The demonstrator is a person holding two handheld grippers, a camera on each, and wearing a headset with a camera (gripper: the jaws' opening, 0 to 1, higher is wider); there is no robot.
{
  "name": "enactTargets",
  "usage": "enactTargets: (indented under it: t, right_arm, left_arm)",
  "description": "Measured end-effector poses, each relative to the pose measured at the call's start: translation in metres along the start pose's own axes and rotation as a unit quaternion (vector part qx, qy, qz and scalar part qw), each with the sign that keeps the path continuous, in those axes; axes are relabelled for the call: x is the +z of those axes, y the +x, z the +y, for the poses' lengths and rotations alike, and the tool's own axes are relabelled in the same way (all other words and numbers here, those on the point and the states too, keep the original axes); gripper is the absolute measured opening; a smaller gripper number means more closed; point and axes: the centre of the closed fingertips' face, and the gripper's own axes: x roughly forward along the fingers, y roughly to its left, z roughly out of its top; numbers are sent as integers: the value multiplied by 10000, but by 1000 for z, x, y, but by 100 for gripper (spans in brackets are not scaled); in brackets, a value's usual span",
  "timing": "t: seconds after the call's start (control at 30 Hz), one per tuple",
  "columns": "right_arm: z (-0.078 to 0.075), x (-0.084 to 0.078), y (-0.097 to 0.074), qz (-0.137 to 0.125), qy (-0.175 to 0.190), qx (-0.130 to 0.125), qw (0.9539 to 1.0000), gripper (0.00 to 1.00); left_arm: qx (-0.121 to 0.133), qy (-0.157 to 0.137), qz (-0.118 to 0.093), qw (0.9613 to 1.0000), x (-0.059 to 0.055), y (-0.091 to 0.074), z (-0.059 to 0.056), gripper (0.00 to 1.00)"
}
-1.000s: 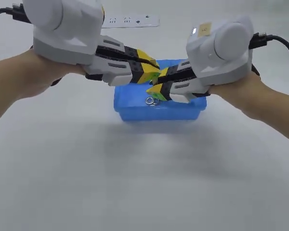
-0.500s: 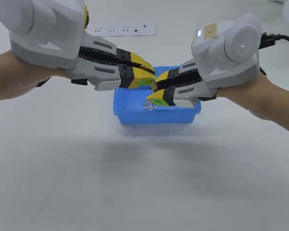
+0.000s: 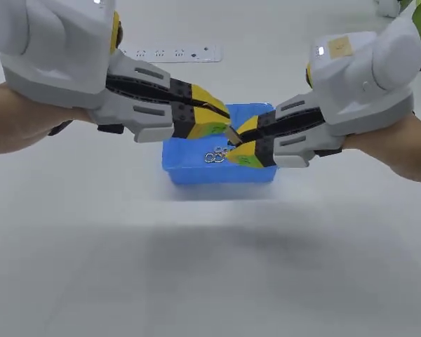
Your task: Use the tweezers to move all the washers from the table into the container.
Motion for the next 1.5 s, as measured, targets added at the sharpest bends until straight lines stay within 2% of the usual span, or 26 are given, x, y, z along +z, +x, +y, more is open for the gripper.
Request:
enactTargets:
  t: [0.23,0.33,0.43,0.63,0.7,0.77,0.8,0.87,0.93,0.97,1.0,1.03,1.07,1.1,1.2,1.33,1.43,1.5]
  right_arm:
    - [14,-4,-4,311,-341,-33,9989,9]
    - [23,-7,-4,457,-472,30,9978,9]
    - [32,-10,-4,522,-426,83,9977,8]
    - [45,-21,-2,800,-489,184,9954,8]
    - [48,-24,0,901,-509,235,9944,8]
    - [49,-30,3,1097,-647,228,9916,8]
    - [49,-35,4,1297,-818,288,9878,8]
    - [48,-38,10,1417,-886,263,9856,8]
    - [48,-40,14,1428,-826,299,9858,8]
    - [48,-40,16,1404,-757,311,9867,8]
    - [48,-40,18,1401,-723,312,9870,8]
    - [47,-42,19,1457,-729,309,9862,8]
    - [45,-45,20,1556,-826,283,9840,8]
    - [45,-47,21,1580,-830,290,9835,8]
    - [45,-50,25,1582,-736,354,9840,8]
    - [47,-59,30,1691,-812,431,9813,8]
    - [45,-66,32,1729,-823,465,9804,8]
    - [44,-68,36,1692,-747,489,9815,8]
  left_arm:
    - [12,-92,-54,9999,-2,0,-15,6]
    - [-9,-130,-22,9999,-7,-2,-21,6]
    - [-12,-130,45,9999,-13,-3,-26,6]
    - [-56,-186,315,9993,-38,-4,-38,6]
    - [-87,-350,435,9984,-48,-3,-40,6]
    - [-77,-368,431,9984,-54,-2,-41,6]
    - [-79,-439,499,9978,-60,-1,-41,6]
    - [-3,-469,683,9966,-73,0,-40,6]
    - [66,-505,869,9949,-85,0,-38,5]
    - [147,-467,1113,9926,-97,-1,-35,5]
    - [195,-456,1265,9907,-106,-1,-33,5]
    - [133,-461,1181,9918,-106,0,-35,5]
    - [94,-584,1085,9923,-106,1,-38,5]
    - [102,-617,1079,9922,-108,2,-38,5]
    - [132,-589,1155,9915,-116,5,-38,5]
    - [205,-769,1180,9898,-126,10,-36,5]
    - [160,-788,1210,9894,-130,13,-38,5]
    - [128,-897,1218,9884,-134,15,-39,5]
